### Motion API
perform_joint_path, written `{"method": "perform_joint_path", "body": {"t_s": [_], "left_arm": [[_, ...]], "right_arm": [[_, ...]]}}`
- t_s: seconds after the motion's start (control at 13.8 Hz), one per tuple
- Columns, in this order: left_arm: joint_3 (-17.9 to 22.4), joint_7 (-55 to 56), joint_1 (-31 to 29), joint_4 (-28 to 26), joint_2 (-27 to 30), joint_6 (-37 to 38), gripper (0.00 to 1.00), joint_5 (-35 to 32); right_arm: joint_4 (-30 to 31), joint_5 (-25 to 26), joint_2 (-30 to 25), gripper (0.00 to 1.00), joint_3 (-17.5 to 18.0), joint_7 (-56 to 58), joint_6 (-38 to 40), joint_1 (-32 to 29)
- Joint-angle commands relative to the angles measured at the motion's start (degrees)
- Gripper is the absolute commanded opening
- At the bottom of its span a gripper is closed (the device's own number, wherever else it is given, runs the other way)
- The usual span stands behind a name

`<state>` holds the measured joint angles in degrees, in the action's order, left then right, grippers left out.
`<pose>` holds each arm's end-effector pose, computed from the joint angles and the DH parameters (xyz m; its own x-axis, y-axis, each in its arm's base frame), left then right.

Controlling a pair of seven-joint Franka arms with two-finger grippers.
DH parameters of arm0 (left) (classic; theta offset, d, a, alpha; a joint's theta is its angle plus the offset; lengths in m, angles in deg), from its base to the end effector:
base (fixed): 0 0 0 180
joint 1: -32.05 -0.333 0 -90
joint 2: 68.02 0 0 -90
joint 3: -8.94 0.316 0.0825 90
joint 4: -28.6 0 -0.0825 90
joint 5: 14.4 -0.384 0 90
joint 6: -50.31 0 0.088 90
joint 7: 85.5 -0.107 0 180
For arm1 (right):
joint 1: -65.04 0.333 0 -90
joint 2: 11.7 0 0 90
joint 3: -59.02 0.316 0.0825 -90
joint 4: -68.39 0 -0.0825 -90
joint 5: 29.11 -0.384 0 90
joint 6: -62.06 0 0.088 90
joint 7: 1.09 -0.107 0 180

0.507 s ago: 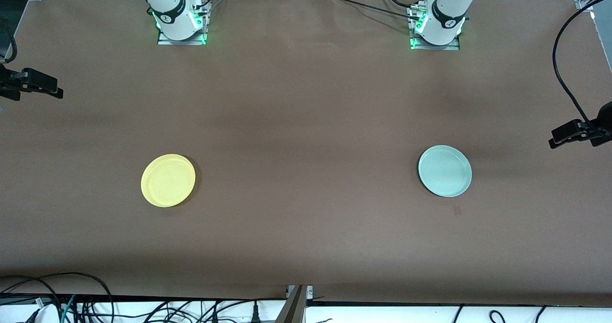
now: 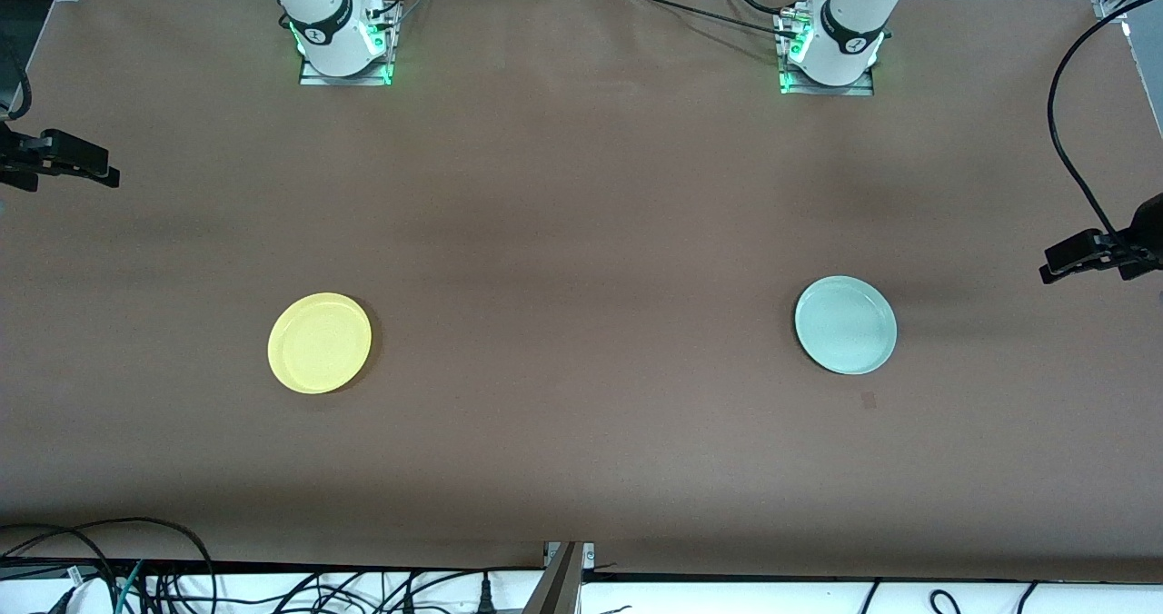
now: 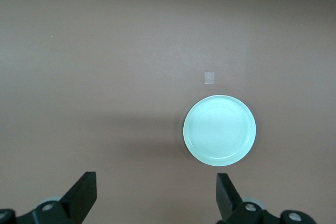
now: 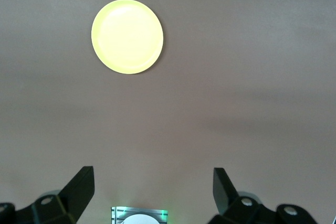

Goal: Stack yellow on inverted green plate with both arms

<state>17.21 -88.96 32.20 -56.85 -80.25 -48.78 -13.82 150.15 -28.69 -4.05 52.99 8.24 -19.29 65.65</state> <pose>0.6243 0.0794 0.5512 0.9966 0.0788 0.0255 0.0793 -0.9966 -0.0220 0.5766 -0.0512 0.6038 0.9877 0.0670 -0.1411 0.0674 -0.9977 -0.0016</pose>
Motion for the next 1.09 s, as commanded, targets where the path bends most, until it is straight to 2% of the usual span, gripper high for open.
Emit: {"method": "perform_joint_path", "body": {"t_s": [0.0, 0.29, 0.43, 0.72, 1.01], "left_arm": [[-0.09, -0.93, -1.11, 1.69, -0.78, 0.29, 1.0, 1.62], [-0.44, 1.78, 2.22, 1.78, -3.67, 0.12, 1.0, 1.71], [-0.35, 1.71, 4.33, 1.69, -7.09, -3.81, 1.0, 1.62], [-0.27, 0.82, 3.37, 0.11, -13.07, -5.15, 1.0, 1.36], [-0.27, 0.82, 3.11, 0.2, -19.75, -9.89, 1.0, 1.45]], "right_arm": [[-0.02, -0.25, -0.27, 1.0, 0.41, -0.11, 0.66, -0.7], [-0.02, -0.25, -0.27, 1.0, 0.41, -0.11, 0.66, -0.7], [-0.02, -0.25, -0.27, 1.0, 0.41, -0.11, 0.66, -0.7], [-0.02, -0.25, -0.27, 1.0, 0.41, -0.19, 0.58, -0.7], [-0.02, -0.25, -0.27, 1.0, 0.41, -0.19, 0.58, -0.7]]}}
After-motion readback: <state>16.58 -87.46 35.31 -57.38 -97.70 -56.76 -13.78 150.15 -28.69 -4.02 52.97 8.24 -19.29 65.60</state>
